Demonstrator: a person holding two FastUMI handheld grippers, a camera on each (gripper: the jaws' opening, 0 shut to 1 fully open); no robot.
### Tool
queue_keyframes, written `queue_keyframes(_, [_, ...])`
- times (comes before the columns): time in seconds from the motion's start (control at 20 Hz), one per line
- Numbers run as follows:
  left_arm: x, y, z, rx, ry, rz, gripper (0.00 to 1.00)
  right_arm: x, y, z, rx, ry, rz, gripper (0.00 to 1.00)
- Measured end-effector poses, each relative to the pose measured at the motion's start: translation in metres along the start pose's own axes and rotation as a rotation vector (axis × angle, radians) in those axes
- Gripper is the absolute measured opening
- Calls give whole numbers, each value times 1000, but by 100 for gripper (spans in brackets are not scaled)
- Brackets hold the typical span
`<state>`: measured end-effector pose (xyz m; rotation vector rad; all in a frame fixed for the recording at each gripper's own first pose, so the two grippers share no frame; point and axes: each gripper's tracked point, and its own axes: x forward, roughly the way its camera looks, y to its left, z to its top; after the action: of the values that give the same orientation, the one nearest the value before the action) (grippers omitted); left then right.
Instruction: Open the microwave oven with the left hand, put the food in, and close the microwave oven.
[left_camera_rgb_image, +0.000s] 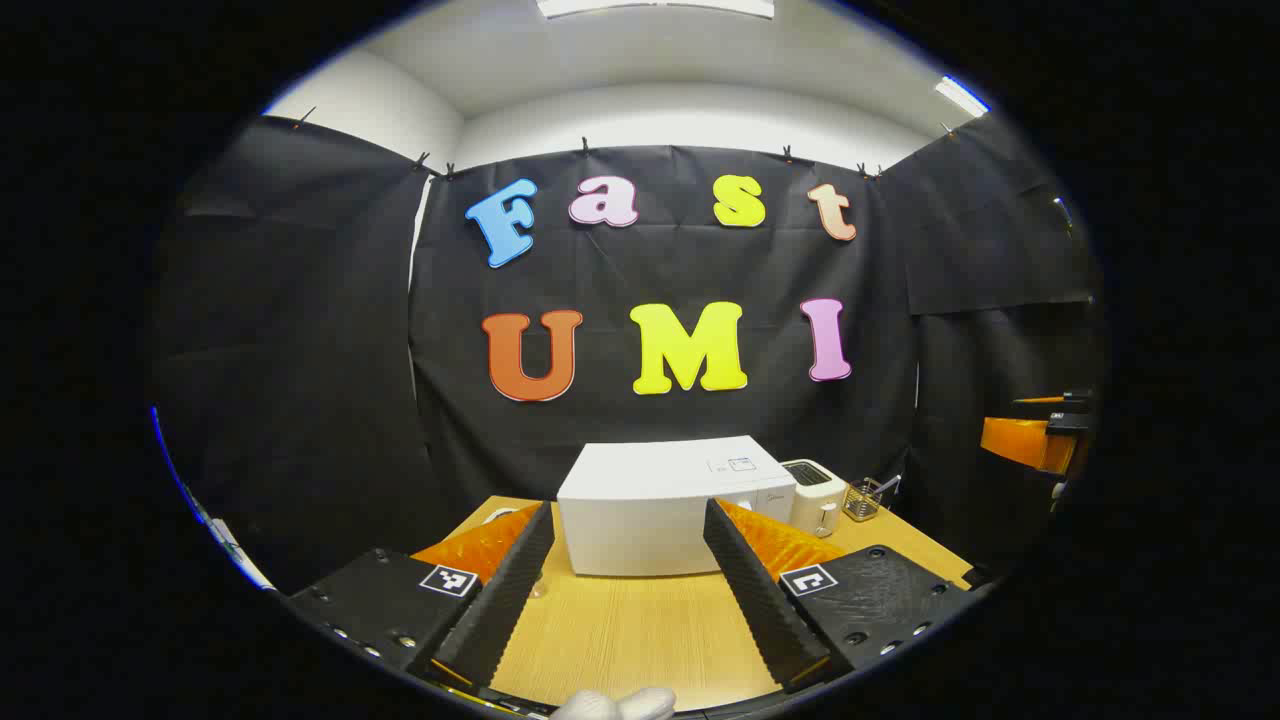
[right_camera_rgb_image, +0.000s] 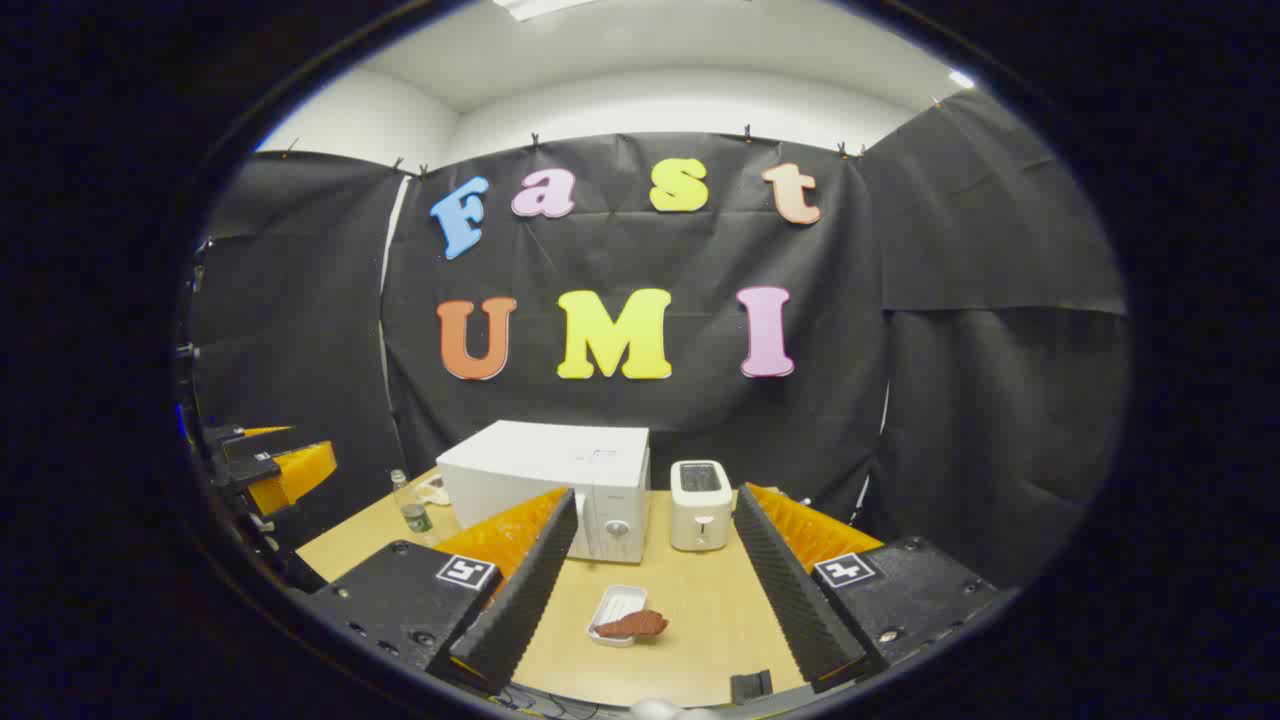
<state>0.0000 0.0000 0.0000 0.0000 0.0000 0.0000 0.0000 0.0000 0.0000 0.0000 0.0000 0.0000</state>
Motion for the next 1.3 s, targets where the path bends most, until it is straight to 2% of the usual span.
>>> queue_keyframes(0.4, [4,-8,2,0,-1,-12,94,8,2,2,-1,-15,5,100])
queue_keyframes(0.45, [4,-6,0,4,-2,-6,94,8,3,4,2,-18,6,91])
queue_keyframes(0.5, [6,-6,0,8,-3,-2,95,9,2,3,4,-17,8,100])
queue_keyframes(0.55, [8,-6,0,11,-5,2,95,9,1,2,7,-17,7,91])
queue_keyframes(0.6, [10,-6,-1,14,-5,4,95,10,0,2,9,-15,8,100])
queue_keyframes(0.85, [28,-12,-14,39,-26,12,95,16,-10,3,9,-5,-3,100])
queue_keyframes(1.05, [63,-38,-57,55,-20,-12,94,15,-32,11,-10,-9,-28,100])
queue_keyframes(1.1, [73,-47,-66,48,-17,-22,94,14,-39,12,-7,-8,-37,91])
queue_keyframes(1.15, [82,-58,-78,42,-12,-38,95,14,-46,12,-6,-2,-47,100])
queue_keyframes(1.3, [115,-95,-112,45,-6,-83,94,15,-68,11,-22,29,-84,100])
